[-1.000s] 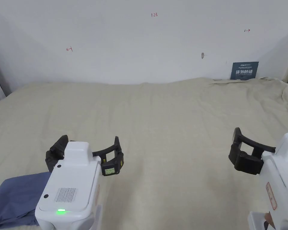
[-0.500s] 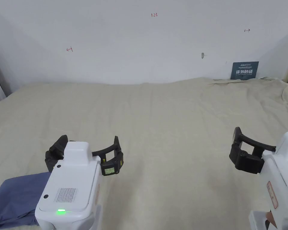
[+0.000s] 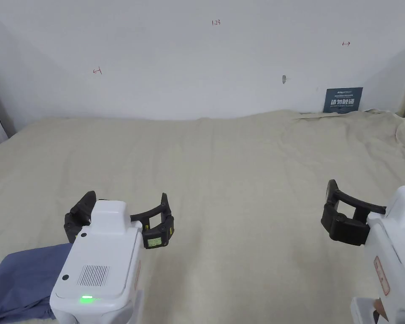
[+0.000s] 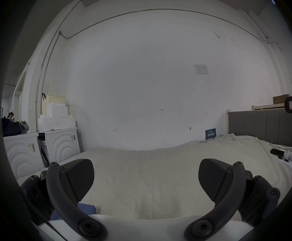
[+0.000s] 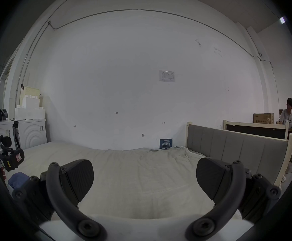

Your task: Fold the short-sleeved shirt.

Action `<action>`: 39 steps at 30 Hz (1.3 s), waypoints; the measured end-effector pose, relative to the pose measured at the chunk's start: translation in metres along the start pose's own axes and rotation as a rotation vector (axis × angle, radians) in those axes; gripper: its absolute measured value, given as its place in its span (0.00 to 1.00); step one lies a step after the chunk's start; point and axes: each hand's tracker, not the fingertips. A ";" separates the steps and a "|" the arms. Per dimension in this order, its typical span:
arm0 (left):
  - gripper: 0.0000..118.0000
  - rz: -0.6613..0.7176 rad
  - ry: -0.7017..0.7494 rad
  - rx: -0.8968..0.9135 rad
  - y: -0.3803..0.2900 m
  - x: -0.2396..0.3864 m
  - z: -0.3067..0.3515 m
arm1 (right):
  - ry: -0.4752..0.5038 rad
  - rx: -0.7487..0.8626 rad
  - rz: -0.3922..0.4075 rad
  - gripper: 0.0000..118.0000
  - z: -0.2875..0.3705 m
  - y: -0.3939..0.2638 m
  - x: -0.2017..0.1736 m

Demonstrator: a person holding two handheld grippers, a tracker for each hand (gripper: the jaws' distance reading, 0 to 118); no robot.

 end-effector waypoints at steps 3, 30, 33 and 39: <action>1.00 0.001 -0.001 -0.002 0.000 0.000 0.000 | 0.001 0.000 0.001 0.99 0.000 0.000 0.000; 1.00 -0.007 -0.003 -0.007 0.000 0.000 0.002 | 0.008 0.000 0.018 0.99 0.002 0.001 -0.002; 1.00 -0.005 -0.001 -0.006 0.000 0.000 0.002 | 0.008 0.000 0.018 0.99 0.002 0.001 -0.001; 1.00 -0.006 0.002 -0.006 0.000 -0.001 0.003 | 0.011 -0.001 0.021 0.99 0.003 0.001 -0.002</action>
